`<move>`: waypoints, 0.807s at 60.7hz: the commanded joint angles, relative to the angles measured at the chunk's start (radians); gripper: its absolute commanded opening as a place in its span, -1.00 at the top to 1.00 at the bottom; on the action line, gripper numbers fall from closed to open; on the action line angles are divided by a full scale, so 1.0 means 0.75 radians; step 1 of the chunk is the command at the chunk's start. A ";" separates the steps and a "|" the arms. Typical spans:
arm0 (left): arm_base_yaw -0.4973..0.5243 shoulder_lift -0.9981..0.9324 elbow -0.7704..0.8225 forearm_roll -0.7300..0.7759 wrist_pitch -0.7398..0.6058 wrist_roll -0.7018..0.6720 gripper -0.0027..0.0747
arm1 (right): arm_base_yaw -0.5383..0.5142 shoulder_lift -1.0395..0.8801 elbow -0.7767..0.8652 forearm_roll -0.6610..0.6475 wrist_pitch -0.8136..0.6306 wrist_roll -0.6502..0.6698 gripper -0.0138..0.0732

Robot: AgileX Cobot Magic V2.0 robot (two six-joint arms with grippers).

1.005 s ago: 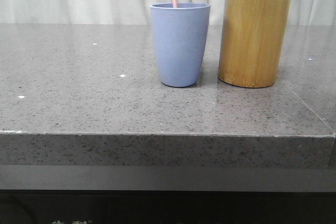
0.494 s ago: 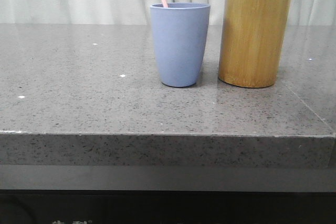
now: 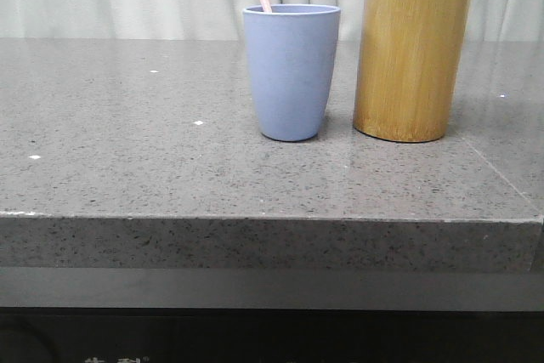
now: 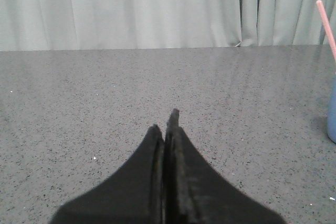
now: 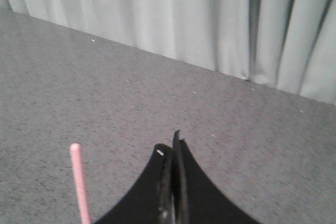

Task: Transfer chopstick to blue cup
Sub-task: 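Open the right gripper and withdraw it upward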

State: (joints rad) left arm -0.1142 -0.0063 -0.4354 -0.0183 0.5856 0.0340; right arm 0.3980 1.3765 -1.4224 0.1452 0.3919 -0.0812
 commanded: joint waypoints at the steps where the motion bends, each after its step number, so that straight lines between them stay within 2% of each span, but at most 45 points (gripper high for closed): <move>1: 0.003 0.000 -0.030 -0.011 -0.112 -0.013 0.98 | -0.108 -0.103 -0.052 -0.012 0.026 -0.003 0.93; 6: 0.003 0.000 -0.030 -0.011 -0.112 -0.013 0.98 | -0.199 -0.156 -0.039 -0.041 0.126 -0.003 0.93; 17: 0.003 0.000 -0.030 -0.011 -0.112 -0.013 0.98 | -0.364 -0.343 0.129 -0.080 0.146 -0.003 0.93; 26: 0.003 0.000 -0.030 -0.011 -0.112 -0.013 0.98 | -0.373 -0.541 0.367 -0.080 0.081 -0.003 0.94; 41: 0.003 0.000 -0.030 -0.011 -0.112 -0.013 0.98 | -0.373 -0.953 0.881 -0.063 -0.230 -0.003 0.94; 49: 0.003 0.000 -0.030 -0.011 -0.112 -0.013 0.98 | -0.373 -1.181 1.144 -0.047 -0.269 -0.003 0.94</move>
State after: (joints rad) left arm -0.1142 -0.0063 -0.4354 -0.0183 0.5856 0.0340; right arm 0.1244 0.5708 -0.6340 0.0983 0.2985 -0.0812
